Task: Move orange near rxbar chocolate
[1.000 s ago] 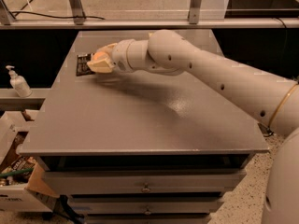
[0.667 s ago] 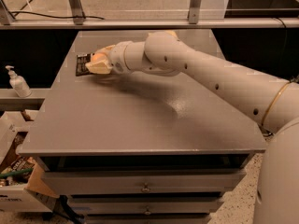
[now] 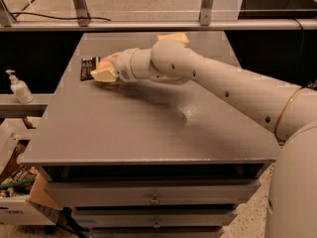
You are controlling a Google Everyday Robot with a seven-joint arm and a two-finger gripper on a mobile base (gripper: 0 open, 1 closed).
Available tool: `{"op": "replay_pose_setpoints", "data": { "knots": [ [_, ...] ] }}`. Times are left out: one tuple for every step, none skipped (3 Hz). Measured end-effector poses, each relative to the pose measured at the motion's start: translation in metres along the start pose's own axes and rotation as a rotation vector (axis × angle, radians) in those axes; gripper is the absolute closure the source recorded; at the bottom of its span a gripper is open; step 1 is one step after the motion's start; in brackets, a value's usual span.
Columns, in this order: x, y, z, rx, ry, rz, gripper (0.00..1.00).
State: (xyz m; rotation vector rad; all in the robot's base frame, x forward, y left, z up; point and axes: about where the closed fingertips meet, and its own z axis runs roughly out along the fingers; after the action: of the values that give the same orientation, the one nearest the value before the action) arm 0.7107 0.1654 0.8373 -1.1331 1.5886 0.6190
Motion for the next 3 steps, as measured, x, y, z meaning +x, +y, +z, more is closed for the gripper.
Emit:
{"op": "replay_pose_setpoints", "data": {
  "knots": [
    [0.0031,0.0013,0.0022,-0.006,0.005,0.014,0.77],
    [0.0051,0.0025,0.0038,-0.012,0.007,0.023,0.53],
    [0.0067,0.0027,0.0041,-0.014,0.008,0.027,0.29]
  ]
}}
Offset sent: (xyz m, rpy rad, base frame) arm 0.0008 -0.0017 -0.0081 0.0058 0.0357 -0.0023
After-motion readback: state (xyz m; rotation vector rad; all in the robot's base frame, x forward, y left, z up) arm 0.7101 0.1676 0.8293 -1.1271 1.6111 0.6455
